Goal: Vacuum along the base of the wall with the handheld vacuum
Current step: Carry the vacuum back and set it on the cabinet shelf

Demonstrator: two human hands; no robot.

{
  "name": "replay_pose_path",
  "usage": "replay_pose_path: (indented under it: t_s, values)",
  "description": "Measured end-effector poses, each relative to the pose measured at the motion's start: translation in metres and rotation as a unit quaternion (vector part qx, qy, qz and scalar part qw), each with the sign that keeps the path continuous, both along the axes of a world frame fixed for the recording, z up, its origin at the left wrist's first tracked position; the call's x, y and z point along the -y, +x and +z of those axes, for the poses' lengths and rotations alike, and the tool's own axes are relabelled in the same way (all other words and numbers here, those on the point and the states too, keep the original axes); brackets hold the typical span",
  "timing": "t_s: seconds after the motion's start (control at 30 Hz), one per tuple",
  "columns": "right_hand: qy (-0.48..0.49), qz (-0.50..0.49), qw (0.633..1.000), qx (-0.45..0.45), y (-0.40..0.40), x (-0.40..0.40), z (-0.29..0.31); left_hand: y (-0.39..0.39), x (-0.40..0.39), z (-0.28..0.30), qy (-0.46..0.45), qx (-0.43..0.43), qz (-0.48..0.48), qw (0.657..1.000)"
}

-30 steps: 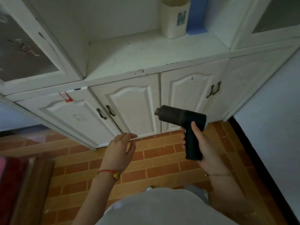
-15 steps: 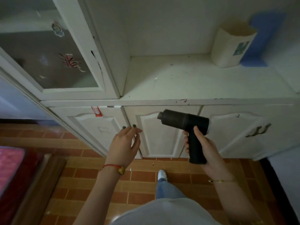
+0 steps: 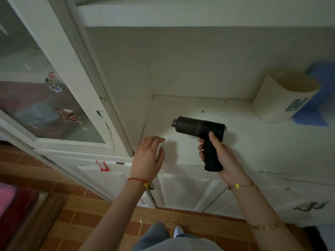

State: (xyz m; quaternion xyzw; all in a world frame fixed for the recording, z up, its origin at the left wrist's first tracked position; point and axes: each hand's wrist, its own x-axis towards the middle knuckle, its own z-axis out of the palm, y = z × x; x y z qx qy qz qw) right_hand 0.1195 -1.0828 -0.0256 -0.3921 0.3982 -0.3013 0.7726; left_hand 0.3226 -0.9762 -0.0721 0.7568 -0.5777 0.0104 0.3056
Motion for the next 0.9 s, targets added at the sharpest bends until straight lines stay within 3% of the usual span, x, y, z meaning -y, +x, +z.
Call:
replay_pose_path:
  t_s: [0.23, 0.6, 0.9]
  values:
    - [-0.018, 0.027, 0.999, -0.003, 0.064, 0.070, -0.001, 0.020, 0.038, -0.029, 0.040, 0.044, 0.002, 0.998]
    - [-0.031, 0.020, 0.996, -0.082, 0.170, 0.153, -0.013, 0.031, 0.048, -0.038, 0.016, -0.005, 0.019, 1.000]
    - [-0.037, -0.016, 0.990, -0.138, 0.199, 0.180, -0.022, 0.030, 0.050, -0.034, 0.002, -0.009, 0.011, 1.000]
